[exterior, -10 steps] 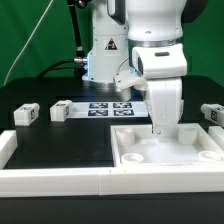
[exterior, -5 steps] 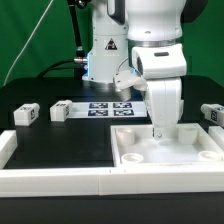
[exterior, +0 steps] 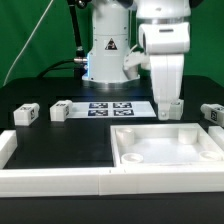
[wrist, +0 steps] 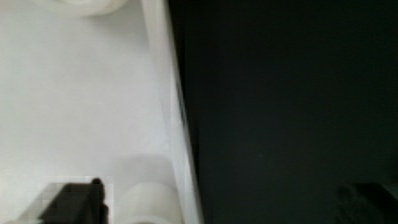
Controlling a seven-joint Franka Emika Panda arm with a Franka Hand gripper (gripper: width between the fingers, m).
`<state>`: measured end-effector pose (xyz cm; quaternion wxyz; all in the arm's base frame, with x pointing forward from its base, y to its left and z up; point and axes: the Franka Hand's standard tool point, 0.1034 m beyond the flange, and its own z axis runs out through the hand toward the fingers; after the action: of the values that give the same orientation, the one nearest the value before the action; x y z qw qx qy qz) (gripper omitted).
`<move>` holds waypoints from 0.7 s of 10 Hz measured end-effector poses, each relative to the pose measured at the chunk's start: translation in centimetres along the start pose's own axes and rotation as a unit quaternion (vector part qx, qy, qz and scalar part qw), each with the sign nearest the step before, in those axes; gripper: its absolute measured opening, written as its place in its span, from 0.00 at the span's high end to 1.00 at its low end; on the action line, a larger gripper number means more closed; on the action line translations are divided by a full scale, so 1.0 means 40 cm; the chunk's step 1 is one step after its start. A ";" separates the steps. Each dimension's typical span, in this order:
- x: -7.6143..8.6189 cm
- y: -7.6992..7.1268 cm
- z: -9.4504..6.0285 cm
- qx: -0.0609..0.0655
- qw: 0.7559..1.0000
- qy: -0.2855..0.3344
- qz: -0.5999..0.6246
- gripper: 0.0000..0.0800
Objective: Assemble one leg
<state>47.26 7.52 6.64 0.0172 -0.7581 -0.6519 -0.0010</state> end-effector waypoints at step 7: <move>0.026 -0.050 0.007 0.003 0.969 0.003 0.248 0.19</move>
Offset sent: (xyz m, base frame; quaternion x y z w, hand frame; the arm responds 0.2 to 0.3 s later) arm 0.0000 0.0000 0.0000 0.0000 0.0000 0.0000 1.0000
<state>45.45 8.84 6.43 0.0210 -0.8961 -0.4433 0.0024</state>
